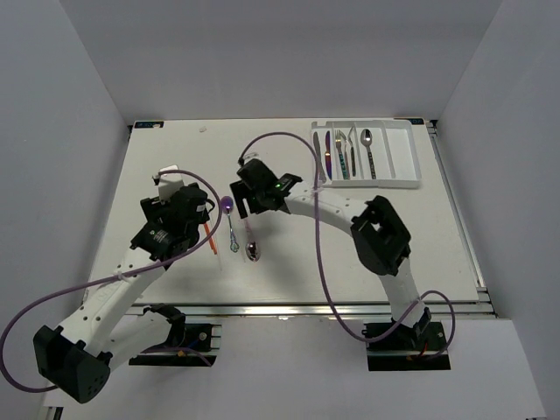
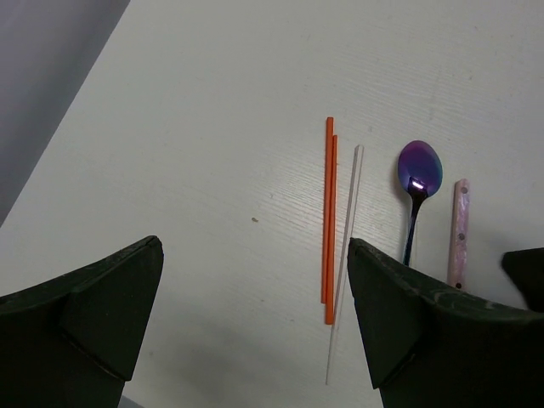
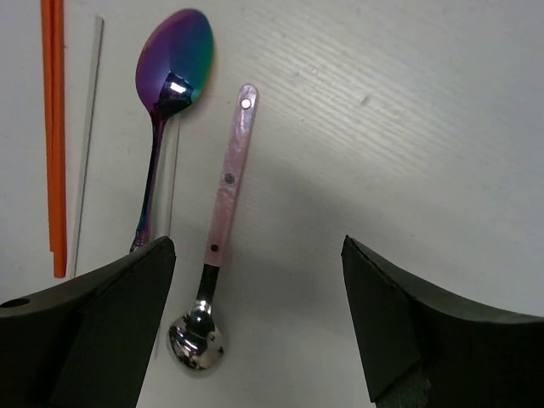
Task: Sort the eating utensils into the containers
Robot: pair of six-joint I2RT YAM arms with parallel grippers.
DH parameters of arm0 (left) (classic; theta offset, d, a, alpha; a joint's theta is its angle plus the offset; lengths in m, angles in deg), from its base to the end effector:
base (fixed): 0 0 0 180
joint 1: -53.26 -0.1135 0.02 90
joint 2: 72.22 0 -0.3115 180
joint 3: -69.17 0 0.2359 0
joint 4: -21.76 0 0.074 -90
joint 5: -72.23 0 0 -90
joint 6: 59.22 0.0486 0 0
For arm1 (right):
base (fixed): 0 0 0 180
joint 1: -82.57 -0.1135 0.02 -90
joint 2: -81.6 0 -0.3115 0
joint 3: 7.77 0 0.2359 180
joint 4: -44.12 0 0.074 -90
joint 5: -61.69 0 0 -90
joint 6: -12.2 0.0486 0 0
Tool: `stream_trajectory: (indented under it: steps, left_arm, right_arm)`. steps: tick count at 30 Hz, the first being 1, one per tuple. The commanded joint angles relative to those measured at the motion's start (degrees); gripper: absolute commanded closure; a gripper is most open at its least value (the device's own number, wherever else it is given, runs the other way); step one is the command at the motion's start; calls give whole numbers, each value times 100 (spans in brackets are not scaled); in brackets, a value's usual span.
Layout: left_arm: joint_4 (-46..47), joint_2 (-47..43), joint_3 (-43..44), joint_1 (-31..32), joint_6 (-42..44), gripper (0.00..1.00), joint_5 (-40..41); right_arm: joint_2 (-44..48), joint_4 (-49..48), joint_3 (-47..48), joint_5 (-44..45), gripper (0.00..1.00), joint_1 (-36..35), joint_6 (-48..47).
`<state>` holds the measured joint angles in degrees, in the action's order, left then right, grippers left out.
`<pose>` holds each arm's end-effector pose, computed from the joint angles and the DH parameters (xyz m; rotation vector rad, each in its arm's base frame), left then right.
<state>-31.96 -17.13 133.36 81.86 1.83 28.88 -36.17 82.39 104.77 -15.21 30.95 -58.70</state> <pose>0.1496 -0.0413 0.3308 -0.3779 2.0600 0.3642 0.3117 0.3758 0.2841 -0.5421 2.2693 0.3612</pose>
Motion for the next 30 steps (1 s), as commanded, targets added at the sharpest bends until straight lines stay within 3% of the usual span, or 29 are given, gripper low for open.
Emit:
stream_trajectory:
  steps: [1, 12, 18, 20, 21, 25, 30]
  left_arm:
    - [-48, -121, 65, -21, -58, 2, 151]
    - [5, -323, 47, -30, -23, 2, 28]
    - [22, -376, 38, -30, 3, 2, -16]
    - [13, -376, 38, -30, 3, 2, -16]
    - [22, -376, 38, -30, 3, 2, -16]
    - [22, -359, 30, -30, 12, 2, -34]
    - [40, -332, 29, -30, 21, 2, -86]
  right_arm:
    - [-377, 319, 503, 694, 16, -164, 648]
    - [-1414, 714, 1171, 799, 44, -551, 657]
    - [-1616, 723, 1092, 939, 66, -543, 534]
    - [-1652, 793, 1066, 983, 79, -516, 517]
    - [-1617, 811, 1022, 1001, 86, -499, 517]
    - [-1214, 715, 662, 932, 94, -315, 517]
    - [112, 277, -127, 590, 95, 352, 236]
